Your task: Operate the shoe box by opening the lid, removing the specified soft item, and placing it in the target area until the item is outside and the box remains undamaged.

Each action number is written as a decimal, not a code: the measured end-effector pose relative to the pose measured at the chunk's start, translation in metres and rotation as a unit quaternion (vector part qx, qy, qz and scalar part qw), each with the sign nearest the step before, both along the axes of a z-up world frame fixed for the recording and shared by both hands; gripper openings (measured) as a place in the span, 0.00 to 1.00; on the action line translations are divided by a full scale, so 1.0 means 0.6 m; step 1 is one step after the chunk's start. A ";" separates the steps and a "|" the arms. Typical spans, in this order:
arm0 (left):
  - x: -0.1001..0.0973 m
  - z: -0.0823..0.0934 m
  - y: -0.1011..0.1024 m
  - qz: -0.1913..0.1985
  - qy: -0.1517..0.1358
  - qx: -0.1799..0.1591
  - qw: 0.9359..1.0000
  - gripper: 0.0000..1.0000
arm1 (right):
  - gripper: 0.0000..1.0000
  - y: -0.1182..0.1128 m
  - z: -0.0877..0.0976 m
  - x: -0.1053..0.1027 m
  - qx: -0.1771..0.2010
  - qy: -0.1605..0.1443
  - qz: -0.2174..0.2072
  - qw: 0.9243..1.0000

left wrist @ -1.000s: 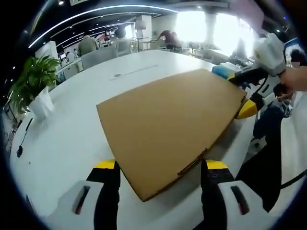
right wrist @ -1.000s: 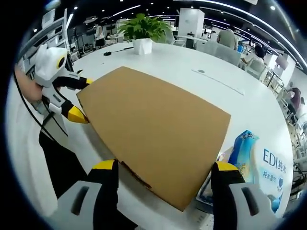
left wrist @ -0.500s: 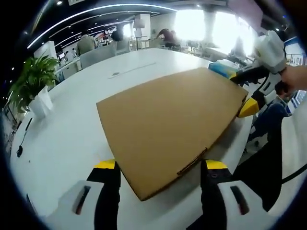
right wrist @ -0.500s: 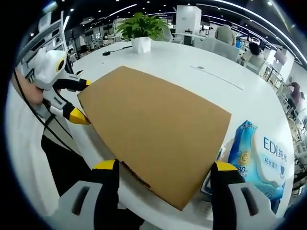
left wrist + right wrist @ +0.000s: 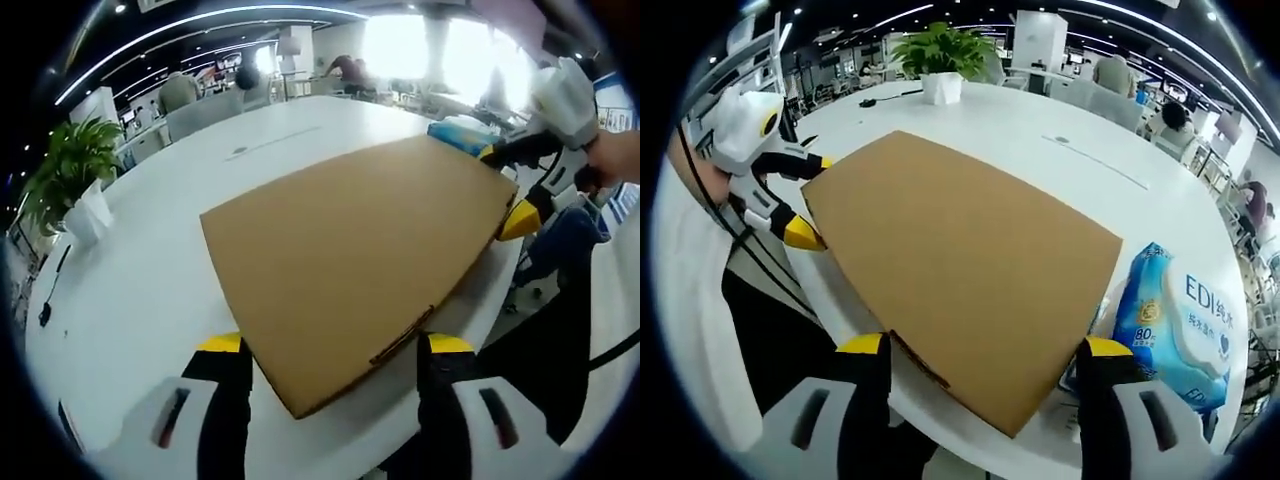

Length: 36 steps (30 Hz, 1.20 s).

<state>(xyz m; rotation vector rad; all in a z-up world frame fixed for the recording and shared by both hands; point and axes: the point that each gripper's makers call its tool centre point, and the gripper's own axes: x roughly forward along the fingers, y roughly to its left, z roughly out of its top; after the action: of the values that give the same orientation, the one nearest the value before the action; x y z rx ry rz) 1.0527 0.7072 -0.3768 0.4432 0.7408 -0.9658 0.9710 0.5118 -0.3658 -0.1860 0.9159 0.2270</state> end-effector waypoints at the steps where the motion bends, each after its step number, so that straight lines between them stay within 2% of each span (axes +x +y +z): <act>1: -0.002 0.000 0.001 0.001 -0.001 0.001 1.000 0.67 | 0.77 -0.001 -0.001 0.000 -0.001 0.002 0.002 1.000; 4: -0.006 -0.001 0.005 0.003 -0.002 0.005 1.000 0.66 | 0.77 -0.001 -0.005 -0.002 -0.014 0.010 0.004 1.000; 10: -0.007 -0.004 0.004 0.006 -0.001 0.009 1.000 0.66 | 0.74 -0.004 -0.001 -0.006 -0.032 0.006 -0.006 0.999; 16: 0.000 -0.006 0.002 -0.006 -0.010 0.012 1.000 0.65 | 0.70 -0.010 0.008 -0.010 -0.026 0.005 -0.002 1.000; 31: 0.010 -0.005 -0.004 -0.014 -0.012 0.018 1.000 0.65 | 0.68 -0.014 0.003 -0.006 -0.020 -0.007 -0.003 1.000; 36: 0.008 -0.004 -0.004 -0.009 -0.006 0.008 1.000 0.64 | 0.62 -0.015 0.002 -0.012 -0.021 -0.003 -0.007 1.000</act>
<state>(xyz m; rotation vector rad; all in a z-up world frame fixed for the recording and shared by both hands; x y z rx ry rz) 1.0576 0.7048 -0.3793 0.4706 0.7361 -0.9741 0.9640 0.5030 -0.3648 -0.2189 0.9172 0.1932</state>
